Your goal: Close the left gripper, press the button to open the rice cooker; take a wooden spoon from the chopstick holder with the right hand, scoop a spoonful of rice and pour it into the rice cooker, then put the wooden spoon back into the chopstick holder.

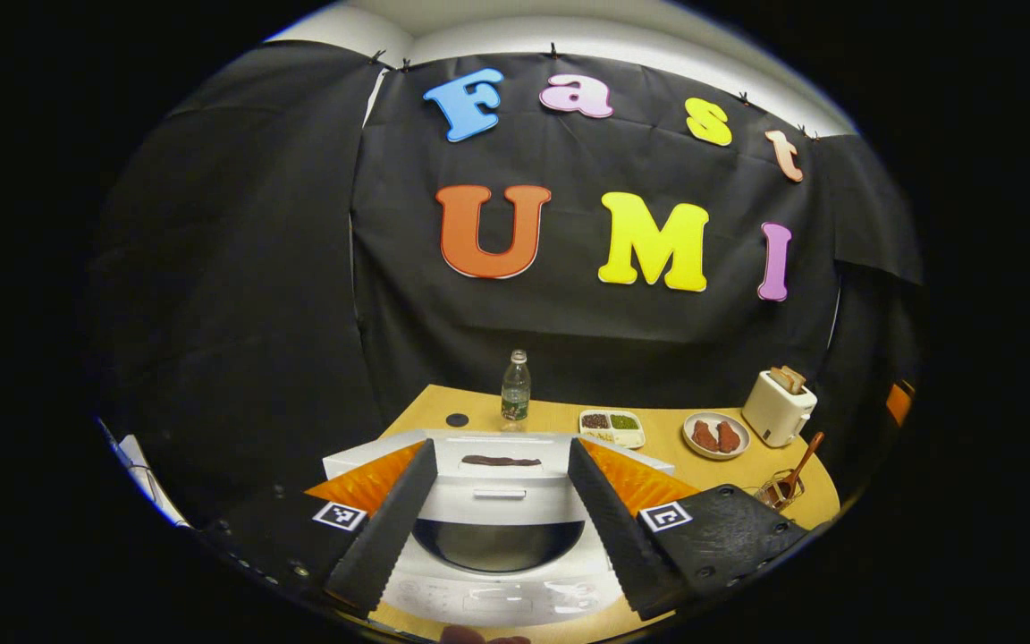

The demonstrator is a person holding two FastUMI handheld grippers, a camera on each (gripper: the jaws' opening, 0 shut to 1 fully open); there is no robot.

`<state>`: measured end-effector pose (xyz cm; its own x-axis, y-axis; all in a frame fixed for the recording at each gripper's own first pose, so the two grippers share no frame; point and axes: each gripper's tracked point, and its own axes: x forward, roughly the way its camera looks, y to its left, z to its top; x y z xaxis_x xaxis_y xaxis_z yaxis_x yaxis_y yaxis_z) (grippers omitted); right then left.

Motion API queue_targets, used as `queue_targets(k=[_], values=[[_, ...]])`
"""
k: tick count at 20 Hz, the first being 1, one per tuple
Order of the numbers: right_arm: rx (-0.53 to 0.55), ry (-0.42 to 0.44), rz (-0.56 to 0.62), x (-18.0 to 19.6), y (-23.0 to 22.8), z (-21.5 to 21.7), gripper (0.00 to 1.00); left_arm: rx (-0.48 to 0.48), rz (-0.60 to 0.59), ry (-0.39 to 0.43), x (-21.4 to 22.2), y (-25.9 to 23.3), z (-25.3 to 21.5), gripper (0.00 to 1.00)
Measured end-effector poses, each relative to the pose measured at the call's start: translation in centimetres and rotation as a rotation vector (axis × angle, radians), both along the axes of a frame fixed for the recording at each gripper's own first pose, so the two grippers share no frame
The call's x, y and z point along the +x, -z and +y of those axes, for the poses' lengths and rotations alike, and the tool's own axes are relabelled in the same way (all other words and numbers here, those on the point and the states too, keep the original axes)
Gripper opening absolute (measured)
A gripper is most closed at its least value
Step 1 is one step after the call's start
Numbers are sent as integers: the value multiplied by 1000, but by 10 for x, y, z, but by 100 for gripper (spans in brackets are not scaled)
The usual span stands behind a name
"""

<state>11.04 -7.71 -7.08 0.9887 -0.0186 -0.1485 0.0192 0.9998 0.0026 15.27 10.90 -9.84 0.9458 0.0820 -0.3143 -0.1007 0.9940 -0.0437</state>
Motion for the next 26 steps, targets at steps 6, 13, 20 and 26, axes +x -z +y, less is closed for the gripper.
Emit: queue_targets(k=[6, 13, 20, 26], values=[[-15, -2, -5, -5, -3, -4, 100, -4, -43, -24, -9, -16, -1, 94], [-20, -2, 39, 4, 2, -29, 97, 57, -135, -14, -38, -44, -28, 94], [23, -22, 197, 44, 58, -66, 98, 58, -180, 30, -54, -57, -82, 94], [138, -54, 345, 84, 141, -80, 98, 84, -166, -29, -40, -69, -86, 94]])
